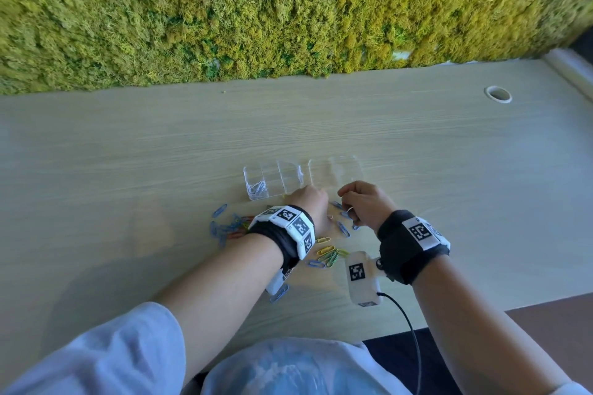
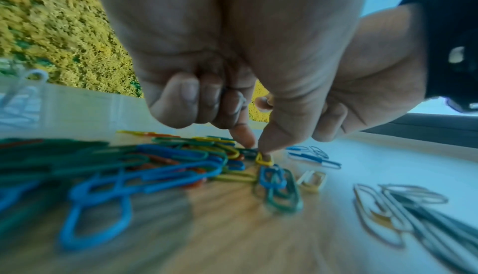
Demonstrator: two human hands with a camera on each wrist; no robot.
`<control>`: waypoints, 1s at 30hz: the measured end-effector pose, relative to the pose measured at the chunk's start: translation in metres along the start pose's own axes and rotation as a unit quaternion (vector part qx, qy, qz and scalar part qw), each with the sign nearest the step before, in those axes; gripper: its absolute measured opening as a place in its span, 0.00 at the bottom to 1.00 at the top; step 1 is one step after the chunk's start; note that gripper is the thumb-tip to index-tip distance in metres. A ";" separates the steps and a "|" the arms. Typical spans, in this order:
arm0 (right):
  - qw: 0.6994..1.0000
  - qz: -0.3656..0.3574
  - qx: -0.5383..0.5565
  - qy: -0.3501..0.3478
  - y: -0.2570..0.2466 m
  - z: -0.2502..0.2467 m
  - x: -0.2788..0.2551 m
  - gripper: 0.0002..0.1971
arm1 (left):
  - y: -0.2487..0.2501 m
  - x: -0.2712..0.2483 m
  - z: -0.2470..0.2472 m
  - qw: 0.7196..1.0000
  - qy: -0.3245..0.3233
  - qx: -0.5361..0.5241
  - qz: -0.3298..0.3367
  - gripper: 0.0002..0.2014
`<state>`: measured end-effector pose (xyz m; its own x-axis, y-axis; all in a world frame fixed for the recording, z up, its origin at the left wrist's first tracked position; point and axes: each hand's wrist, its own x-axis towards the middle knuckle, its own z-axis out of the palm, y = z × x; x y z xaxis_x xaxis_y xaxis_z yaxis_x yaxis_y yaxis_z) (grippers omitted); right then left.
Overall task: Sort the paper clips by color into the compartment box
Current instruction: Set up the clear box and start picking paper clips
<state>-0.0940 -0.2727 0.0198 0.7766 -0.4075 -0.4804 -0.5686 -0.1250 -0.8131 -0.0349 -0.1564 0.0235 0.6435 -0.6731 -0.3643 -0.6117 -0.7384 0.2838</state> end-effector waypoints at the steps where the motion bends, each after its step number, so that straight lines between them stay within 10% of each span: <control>1: 1.000 -0.002 0.003 -0.003 0.000 0.002 -0.001 0.13 | -0.001 0.000 0.000 1.000 -0.001 -0.009 0.000 0.12; 15: 0.996 -0.011 0.087 -0.006 -0.002 0.009 -0.009 0.12 | -0.013 -0.009 0.001 0.983 0.031 -0.180 -0.024 0.05; 23: 0.999 0.008 -0.010 -0.038 -0.004 0.015 -0.005 0.18 | -0.056 -0.029 -0.028 0.846 0.018 -0.523 -0.103 0.09; 30: 0.991 -0.009 -0.104 -0.080 -0.015 0.033 -0.007 0.17 | -0.093 -0.027 -0.054 0.968 0.085 -0.213 -0.106 0.07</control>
<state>-0.0816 -0.2378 0.0245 0.8105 -0.2569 -0.5263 -0.5853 -0.3218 -0.7443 0.0294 -0.0721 0.0549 0.8226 -0.4745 -0.3132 -0.2361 -0.7862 0.5710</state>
